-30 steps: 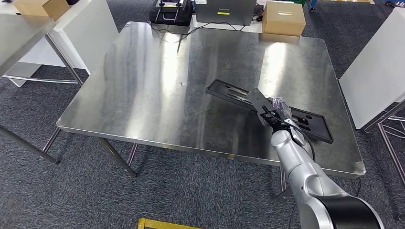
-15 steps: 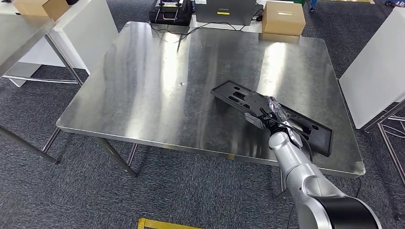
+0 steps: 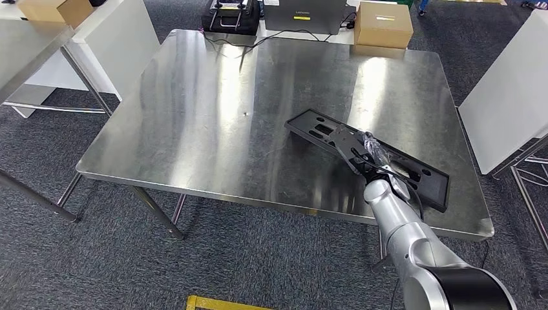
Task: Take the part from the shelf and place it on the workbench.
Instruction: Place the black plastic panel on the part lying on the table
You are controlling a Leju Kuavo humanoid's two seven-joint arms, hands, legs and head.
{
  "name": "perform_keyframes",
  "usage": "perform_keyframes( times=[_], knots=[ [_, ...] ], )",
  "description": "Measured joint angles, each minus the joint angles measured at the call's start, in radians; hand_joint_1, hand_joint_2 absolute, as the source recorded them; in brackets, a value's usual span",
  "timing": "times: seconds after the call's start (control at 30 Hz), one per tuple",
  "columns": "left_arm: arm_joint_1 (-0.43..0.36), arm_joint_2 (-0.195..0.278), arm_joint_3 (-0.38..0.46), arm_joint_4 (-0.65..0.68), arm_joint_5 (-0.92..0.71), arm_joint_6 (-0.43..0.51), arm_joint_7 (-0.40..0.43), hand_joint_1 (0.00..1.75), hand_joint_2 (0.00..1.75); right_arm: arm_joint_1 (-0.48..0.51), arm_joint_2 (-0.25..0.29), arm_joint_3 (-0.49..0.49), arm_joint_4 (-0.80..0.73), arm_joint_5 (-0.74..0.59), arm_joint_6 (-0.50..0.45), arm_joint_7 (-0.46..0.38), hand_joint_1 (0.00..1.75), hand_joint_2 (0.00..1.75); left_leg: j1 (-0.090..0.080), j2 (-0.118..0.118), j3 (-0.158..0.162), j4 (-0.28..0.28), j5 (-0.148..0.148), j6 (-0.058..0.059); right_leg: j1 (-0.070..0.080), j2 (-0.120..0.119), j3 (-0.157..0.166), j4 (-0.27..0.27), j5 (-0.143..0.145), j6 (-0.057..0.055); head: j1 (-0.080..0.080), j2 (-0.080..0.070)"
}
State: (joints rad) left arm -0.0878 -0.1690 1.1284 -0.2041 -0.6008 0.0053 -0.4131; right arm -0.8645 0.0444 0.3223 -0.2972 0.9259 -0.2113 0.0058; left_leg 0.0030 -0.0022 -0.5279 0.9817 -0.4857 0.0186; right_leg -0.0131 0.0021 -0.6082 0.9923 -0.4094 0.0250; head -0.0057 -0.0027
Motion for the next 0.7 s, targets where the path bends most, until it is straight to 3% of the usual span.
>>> perform_keyframes(
  times=[0.17, 0.3, 0.4, 0.7],
  knots=[
    [0.000, 0.000, 0.002, 0.000, 0.006, 0.002, -0.004, 0.00, 1.75, 0.011, 0.002, 0.010, -0.010, 0.084, -0.105, 0.000, 0.00, 0.00, 0.000, 0.000, 0.000, 0.000, 0.000, 0.000, 0.000, 0.000, 0.000, 0.000, 0.000, 0.000, 0.000, 0.000],
    [0.000, -0.001, 0.009, 0.000, 0.015, 0.007, -0.015, 0.00, 0.00, 0.051, 0.015, 0.047, -0.076, 0.209, -0.280, -0.001, 0.00, 0.00, 0.000, 0.000, 0.000, 0.000, 0.000, 0.000, 0.000, 0.000, 0.000, 0.000, 0.000, 0.000, 0.000, 0.000],
    [0.000, -0.002, 0.019, 0.000, 0.018, 0.010, -0.017, 0.00, 0.00, 0.124, 0.026, 0.062, -0.206, 0.318, -0.337, -0.001, 0.00, 0.00, 0.000, 0.000, 0.000, 0.000, 0.000, 0.000, 0.000, 0.000, 0.000, 0.000, 0.000, 0.000, 0.000, 0.000],
    [0.000, -0.002, 0.026, -0.003, 0.018, 0.008, -0.013, 0.00, 0.00, 0.306, 0.029, 0.052, -0.552, 0.427, -0.324, -0.028, 0.00, 0.00, 0.000, 0.000, 0.000, 0.000, 0.000, 0.000, 0.000, -0.001, 0.000, 0.000, 0.000, 0.000, 0.000, 0.000]
  ],
)
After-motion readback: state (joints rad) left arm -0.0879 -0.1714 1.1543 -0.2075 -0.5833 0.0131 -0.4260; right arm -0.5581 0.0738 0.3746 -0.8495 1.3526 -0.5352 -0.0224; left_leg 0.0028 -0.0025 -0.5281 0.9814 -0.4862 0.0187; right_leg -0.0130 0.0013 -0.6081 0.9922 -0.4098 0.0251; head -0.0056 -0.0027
